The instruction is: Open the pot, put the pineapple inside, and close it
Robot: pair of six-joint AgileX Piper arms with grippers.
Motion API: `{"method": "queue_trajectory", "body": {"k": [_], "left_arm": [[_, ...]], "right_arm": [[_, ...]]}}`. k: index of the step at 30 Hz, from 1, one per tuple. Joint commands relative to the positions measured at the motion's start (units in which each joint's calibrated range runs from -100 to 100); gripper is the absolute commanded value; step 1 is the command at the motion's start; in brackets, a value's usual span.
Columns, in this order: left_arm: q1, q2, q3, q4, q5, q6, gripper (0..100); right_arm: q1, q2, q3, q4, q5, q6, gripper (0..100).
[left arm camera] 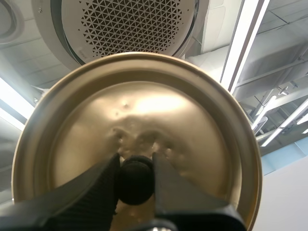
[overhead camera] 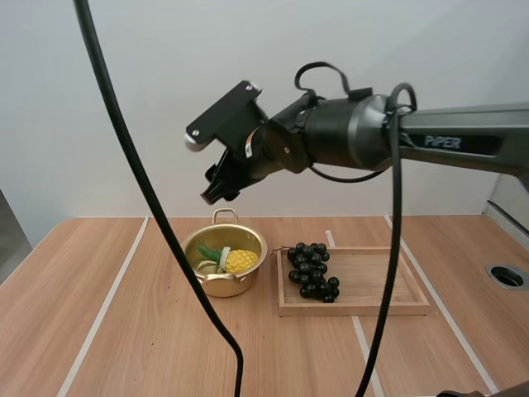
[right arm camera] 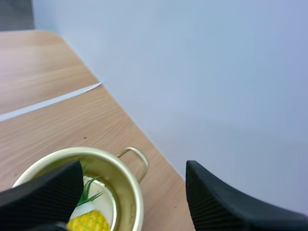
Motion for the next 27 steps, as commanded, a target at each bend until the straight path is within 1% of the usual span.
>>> {"method": "queue_trajectory", "body": {"k": [1, 5, 9, 11, 14, 18, 22, 26, 27], "left_arm": [[0.1, -0.1, -0.1, 2.5, 1.1, 0.1, 0], [0.1, -0.1, -0.1, 3.3, 4.1, 0.0, 0], [0.1, -0.1, -0.1, 3.3, 5.6, -0.7, 0], [0.1, -0.1, -0.1, 3.3, 9.8, -0.7, 0], [0.1, 0.1, -0.1, 3.3, 17.1, -0.7, 0], [0.1, 1.0, -0.1, 3.3, 20.2, -0.7, 0], [0.1, 2.4, -0.1, 3.4, 21.0, -0.7, 0], [0.1, 4.5, -0.1, 4.2, 28.6, -0.7, 0], [0.1, 5.4, -0.1, 4.2, 32.3, -0.7, 0]], "right_arm": [[-3.4, -5.0, 0.1, -0.3, -3.0, 3.4, 100], [-8.7, -11.7, 0.1, -0.3, -7.5, 7.9, 100], [-14.0, -18.3, 0.1, -0.3, -13.6, 11.0, 100], [-17.0, -22.1, 0.1, 0.2, -15.4, 13.5, 100], [-20.1, -27.2, 0.1, 0.2, -17.7, 17.1, 100], [-22.8, -31.7, 0.1, 0.2, -20.0, 17.1, 100], [-24.2, -33.8, 0.1, -0.1, -19.9, 16.8, 100], [-25.3, -35.2, 0.1, -0.3, -19.5, 16.8, 100], [-25.5, -35.6, 0.1, -0.3, -19.5, 16.8, 100]]}}
